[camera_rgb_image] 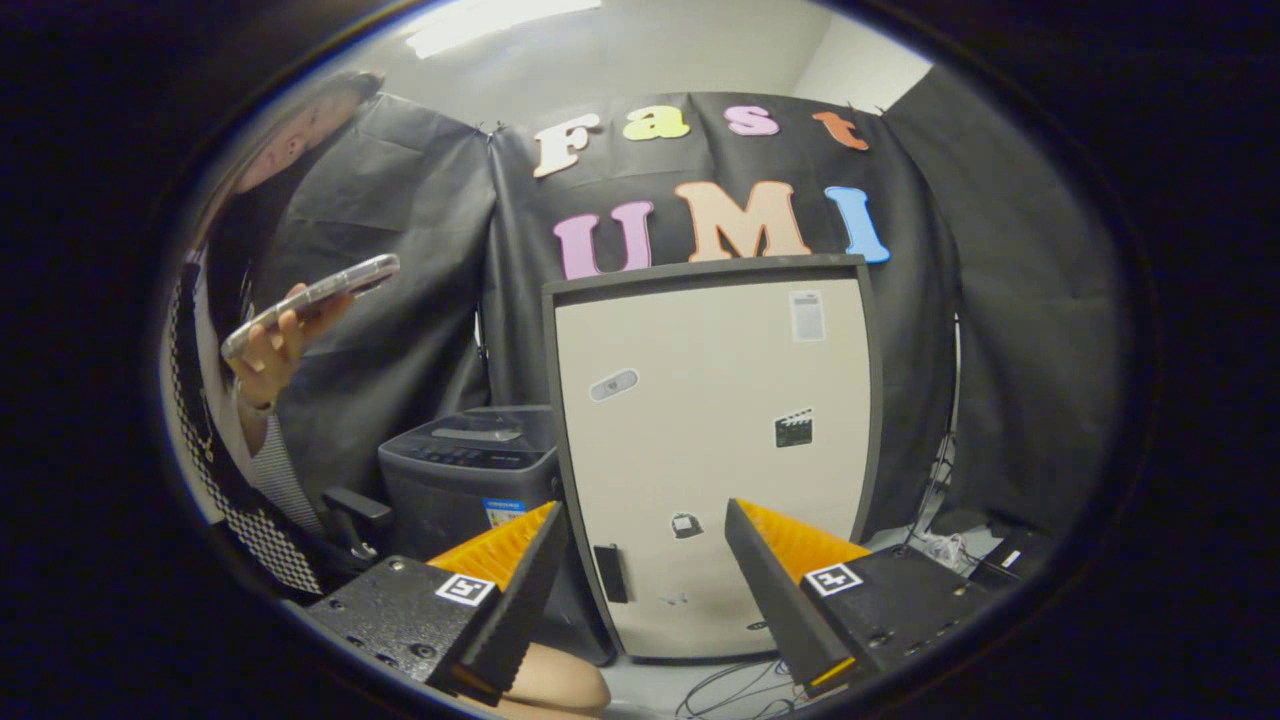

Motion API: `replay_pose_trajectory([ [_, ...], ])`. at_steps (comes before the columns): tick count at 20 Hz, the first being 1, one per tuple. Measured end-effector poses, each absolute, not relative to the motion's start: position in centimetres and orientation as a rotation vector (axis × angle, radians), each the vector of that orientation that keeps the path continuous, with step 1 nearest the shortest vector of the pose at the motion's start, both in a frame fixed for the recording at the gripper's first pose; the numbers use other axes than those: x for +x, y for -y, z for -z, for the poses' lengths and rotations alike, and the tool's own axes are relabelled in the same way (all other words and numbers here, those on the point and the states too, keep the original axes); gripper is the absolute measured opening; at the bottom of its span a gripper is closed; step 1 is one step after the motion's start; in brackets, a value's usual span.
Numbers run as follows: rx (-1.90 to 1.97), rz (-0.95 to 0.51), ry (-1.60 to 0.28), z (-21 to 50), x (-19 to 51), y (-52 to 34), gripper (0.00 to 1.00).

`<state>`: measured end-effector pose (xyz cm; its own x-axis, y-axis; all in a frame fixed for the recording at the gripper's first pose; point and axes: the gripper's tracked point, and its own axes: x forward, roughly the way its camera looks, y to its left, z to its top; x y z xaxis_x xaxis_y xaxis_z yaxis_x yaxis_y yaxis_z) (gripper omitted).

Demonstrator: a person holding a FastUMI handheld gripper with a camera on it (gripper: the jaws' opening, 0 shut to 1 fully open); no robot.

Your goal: Put the clothes into the washing machine and then close the washing machine lid.

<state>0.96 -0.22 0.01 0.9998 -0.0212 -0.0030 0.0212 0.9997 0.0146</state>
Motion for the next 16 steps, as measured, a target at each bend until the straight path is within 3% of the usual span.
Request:
replay_pose_trajectory([
  [16, 0.001, 0.11, 0.003, 0.1, 1.0, 1.5, 0.96],
])
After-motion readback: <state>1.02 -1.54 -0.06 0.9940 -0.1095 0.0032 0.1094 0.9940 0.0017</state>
